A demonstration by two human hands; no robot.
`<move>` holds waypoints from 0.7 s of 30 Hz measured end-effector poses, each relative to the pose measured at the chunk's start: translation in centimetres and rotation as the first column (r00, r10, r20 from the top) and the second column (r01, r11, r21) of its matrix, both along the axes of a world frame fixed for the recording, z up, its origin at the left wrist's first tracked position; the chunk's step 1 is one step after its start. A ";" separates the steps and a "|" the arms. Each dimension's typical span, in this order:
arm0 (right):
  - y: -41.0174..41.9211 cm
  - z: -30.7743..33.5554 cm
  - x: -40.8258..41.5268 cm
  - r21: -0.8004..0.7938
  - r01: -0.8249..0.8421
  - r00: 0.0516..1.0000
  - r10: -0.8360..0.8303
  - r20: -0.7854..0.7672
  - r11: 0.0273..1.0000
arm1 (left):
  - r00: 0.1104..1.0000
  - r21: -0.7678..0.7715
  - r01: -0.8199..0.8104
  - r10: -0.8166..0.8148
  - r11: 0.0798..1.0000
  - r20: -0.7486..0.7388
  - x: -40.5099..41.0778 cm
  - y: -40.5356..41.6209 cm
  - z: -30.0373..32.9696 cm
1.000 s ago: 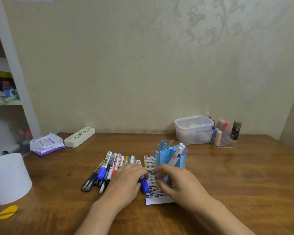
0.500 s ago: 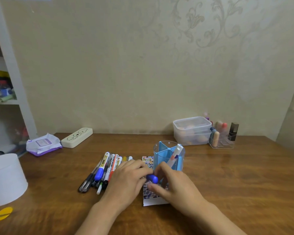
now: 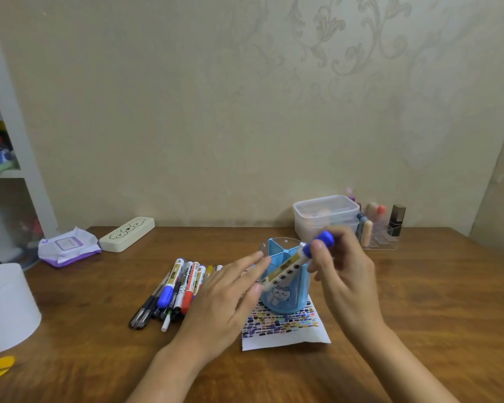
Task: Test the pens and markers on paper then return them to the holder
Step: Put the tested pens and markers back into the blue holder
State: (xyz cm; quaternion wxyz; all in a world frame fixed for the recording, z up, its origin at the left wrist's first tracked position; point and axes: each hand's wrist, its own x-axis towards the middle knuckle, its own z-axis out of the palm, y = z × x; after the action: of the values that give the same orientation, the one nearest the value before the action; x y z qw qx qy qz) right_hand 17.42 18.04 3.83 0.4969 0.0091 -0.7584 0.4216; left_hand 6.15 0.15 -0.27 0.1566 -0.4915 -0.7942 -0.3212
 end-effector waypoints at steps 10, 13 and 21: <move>2.0 0.5 -0.1 -0.095 0.075 0.988 -0.087 -0.131 0.993 | 0.997 -0.130 -0.064 0.069 0.989 0.039 -0.4 0.2 -0.5; 2.6 0.5 -0.1 -0.114 0.102 0.982 -0.118 -0.148 0.988 | 0.995 -0.135 -0.071 0.080 0.988 0.061 -0.2 0.4 -0.5; 3.2 0.1 -0.4 0.006 0.233 0.971 -0.232 -0.059 0.973 | 0.996 -0.160 -0.039 0.050 0.986 0.071 -0.2 0.4 -0.7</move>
State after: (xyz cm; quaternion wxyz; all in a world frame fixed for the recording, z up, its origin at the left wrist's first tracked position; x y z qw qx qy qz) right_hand 16.98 21.26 3.96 0.5645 -0.0643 -0.7422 0.3554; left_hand 5.94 0.57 -0.93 0.0946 -0.4722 -0.8332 -0.2717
